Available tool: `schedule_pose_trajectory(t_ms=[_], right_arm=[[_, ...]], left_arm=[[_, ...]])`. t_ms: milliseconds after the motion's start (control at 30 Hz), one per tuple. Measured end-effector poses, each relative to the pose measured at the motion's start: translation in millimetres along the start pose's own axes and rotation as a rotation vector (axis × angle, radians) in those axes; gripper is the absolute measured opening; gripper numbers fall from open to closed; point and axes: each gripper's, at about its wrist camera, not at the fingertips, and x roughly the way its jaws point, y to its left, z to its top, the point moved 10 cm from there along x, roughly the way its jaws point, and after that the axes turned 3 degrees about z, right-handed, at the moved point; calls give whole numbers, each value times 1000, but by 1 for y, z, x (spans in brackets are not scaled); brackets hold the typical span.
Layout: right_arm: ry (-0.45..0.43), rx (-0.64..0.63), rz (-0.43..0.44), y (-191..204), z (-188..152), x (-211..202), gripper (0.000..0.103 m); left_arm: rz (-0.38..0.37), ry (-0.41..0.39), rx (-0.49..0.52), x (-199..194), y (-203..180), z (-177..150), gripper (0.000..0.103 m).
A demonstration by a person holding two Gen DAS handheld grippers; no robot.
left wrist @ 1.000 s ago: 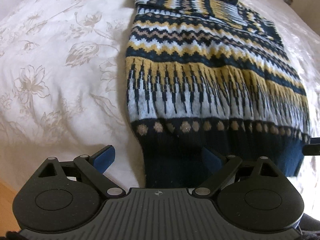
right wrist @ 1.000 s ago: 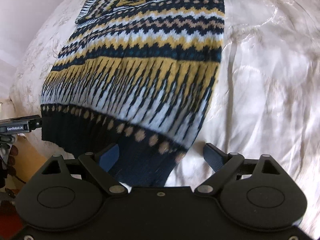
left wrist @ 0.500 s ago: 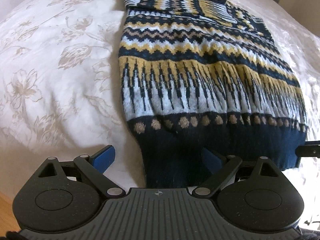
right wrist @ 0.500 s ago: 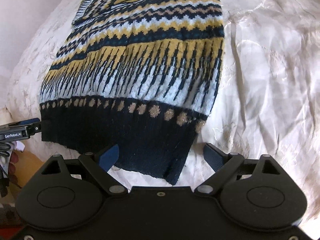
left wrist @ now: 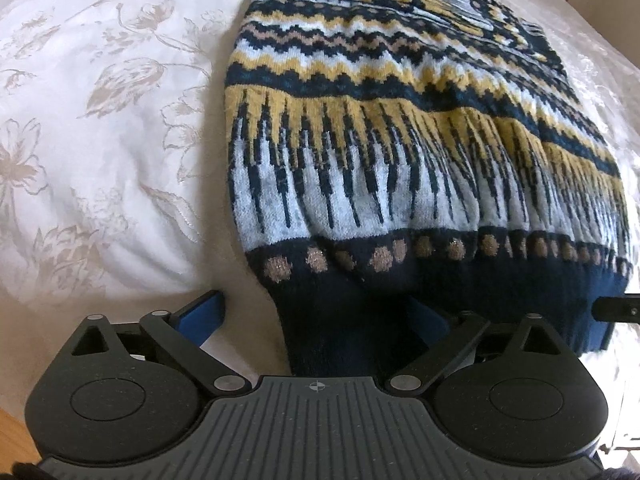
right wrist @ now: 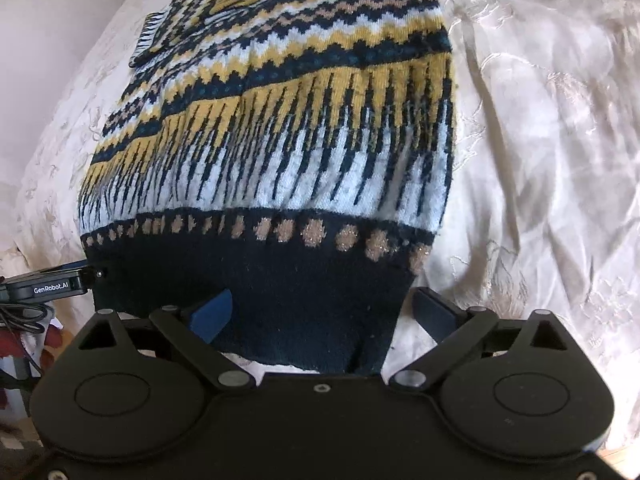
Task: Fold small clothes
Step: 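Close both tools on the navy ribbed hem of the sweater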
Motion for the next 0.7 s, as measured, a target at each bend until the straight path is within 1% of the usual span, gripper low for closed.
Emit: schedule_pose_trajectory(t_ms=[133,167,233,267,300,333,367,400,433,567,633,700], right_arm=[[20,15,0,-2,2,5,98],[24,14,-2,-2,2,5,96],[33,8,-4,-3,3,3,85],[37,6,4,-3,3,2,75],[39,9,19,-3,4,0,65],[38,14,31,-4,5,-2,61],[37,17,45,-4,6,-4,47],[36,18,61,-3,7,-6,22],[35,17,67,-3,8,-8,15],[18,9,136,7,15,-23,15],[-6,-3,187,15,21,-37,15],[-35,-22,227,24,31,-52,15]], left_arm=[[-5,3,-17,0,0,-1,102],[-4,8,-24,0,0,-1,101],[-8,15,-42,-3,1,-2,94],[-11,10,-52,-6,2,-2,84],[-35,0,-60,-9,1,-2,63],[-63,-8,-67,-14,1,-2,53],[-79,-16,-75,-18,0,-2,31],[-95,-23,-83,-24,-1,-3,12],[-115,-30,-94,-30,-2,-3,9],[-157,-91,-171,-59,2,3,8],[-175,-125,-217,-74,4,12,8],[-183,-165,-240,-89,4,24,8]])
